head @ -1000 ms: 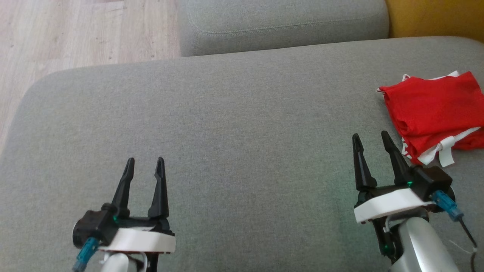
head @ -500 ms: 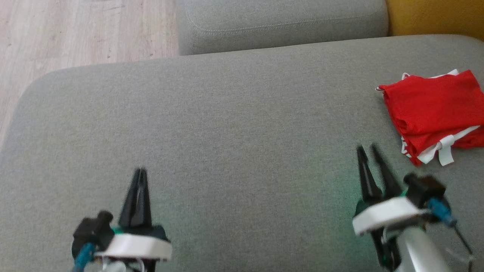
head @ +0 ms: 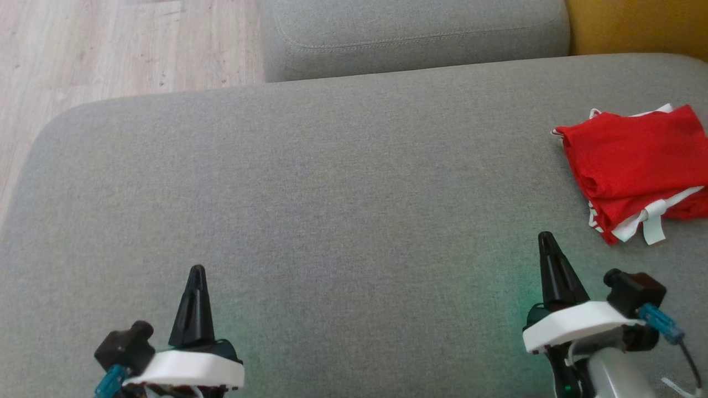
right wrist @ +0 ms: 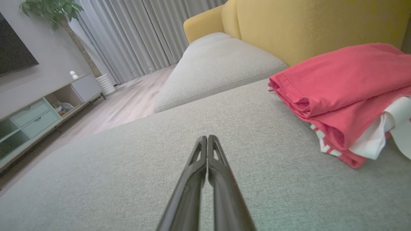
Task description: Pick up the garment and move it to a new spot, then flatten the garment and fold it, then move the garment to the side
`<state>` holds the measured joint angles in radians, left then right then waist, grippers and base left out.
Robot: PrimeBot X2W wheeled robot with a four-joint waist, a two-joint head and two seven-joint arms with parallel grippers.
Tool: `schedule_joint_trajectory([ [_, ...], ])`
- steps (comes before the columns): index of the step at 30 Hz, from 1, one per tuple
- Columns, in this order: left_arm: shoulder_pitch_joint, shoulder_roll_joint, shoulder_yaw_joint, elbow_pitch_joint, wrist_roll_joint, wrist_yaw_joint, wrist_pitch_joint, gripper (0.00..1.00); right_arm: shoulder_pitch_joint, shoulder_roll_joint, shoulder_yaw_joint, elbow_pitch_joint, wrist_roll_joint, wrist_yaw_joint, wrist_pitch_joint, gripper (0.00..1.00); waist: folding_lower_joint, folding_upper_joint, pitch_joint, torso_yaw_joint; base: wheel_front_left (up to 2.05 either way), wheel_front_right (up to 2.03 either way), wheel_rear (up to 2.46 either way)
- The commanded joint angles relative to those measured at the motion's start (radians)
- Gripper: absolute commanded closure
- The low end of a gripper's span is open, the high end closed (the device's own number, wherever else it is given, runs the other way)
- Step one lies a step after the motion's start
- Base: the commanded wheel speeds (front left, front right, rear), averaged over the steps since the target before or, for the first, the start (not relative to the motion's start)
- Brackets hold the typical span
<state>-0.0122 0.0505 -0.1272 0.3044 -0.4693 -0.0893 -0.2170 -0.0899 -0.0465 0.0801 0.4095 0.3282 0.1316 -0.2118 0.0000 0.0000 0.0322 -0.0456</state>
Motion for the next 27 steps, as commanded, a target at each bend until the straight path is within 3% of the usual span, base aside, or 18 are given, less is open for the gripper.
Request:
schedule_joint_trajectory([
  [1,-0.040,0.000,0.020,-0.035,-0.028,-0.004,0.008,1.00,-0.040,-0.006,-0.009,-0.039,0.036,0.000,0.005,1.00,0.0000,0.0000,0.000,0.001,0.00,0.00,0.00],
  [27,-0.052,0.000,0.071,-0.041,-0.282,-0.013,0.082,1.00,-0.035,-0.012,-0.043,-0.068,0.327,0.000,0.071,1.00,0.0000,0.0000,-0.007,0.011,0.00,0.00,0.00],
])
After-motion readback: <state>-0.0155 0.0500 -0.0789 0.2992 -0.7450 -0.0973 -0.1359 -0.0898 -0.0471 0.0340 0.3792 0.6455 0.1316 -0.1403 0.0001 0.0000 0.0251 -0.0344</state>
